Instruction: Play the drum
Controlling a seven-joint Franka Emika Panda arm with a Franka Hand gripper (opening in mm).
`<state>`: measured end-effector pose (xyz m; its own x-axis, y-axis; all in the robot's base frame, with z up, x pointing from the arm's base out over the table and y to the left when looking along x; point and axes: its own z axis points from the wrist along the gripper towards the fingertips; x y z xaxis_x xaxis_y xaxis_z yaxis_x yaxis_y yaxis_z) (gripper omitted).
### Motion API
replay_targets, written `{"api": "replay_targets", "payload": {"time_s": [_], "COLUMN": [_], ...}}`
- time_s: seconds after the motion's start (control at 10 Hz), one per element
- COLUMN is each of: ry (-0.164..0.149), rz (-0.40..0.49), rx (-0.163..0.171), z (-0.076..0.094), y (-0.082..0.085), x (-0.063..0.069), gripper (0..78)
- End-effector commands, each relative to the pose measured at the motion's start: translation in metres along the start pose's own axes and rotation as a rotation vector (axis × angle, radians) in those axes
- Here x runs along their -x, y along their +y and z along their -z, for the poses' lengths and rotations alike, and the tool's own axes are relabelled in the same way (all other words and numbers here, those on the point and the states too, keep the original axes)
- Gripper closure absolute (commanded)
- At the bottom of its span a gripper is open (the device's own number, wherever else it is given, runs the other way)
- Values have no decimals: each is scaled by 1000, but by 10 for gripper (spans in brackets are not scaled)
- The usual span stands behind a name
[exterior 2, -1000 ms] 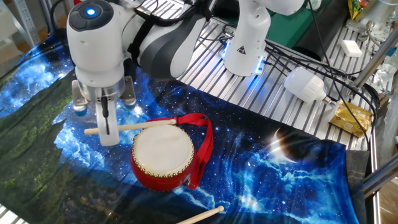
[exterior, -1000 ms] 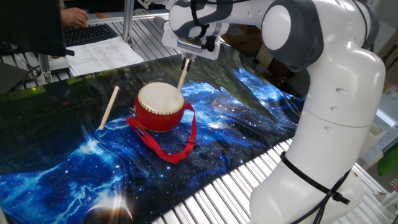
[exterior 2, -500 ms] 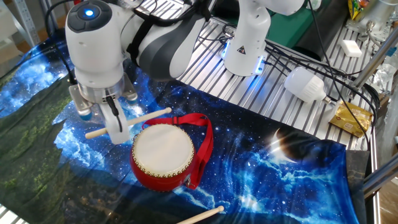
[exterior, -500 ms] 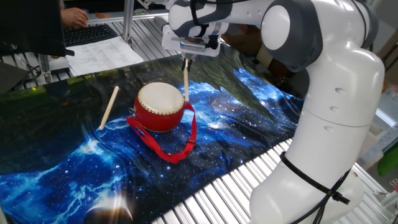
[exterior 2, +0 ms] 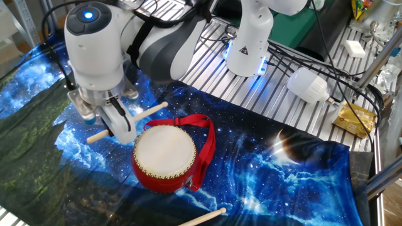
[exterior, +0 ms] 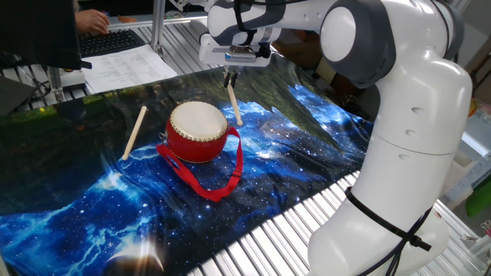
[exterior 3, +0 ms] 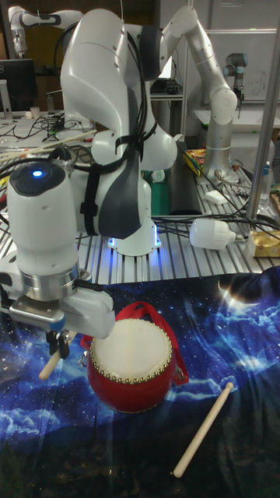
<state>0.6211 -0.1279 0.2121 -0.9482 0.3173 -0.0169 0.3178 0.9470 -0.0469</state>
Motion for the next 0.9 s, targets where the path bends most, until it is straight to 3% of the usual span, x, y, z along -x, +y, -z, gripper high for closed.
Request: {"api": "replay_targets", "payload": {"time_s": [0.1,0.7,0.9], "ry": [-3,-3,-3], "rz": [54,15,-38], "rx": [-14,-18,-14], "z": [-4,-13,-18], "y": [-3,-10,-18], "x": [9,24,35], "gripper": [764,764,764]}}
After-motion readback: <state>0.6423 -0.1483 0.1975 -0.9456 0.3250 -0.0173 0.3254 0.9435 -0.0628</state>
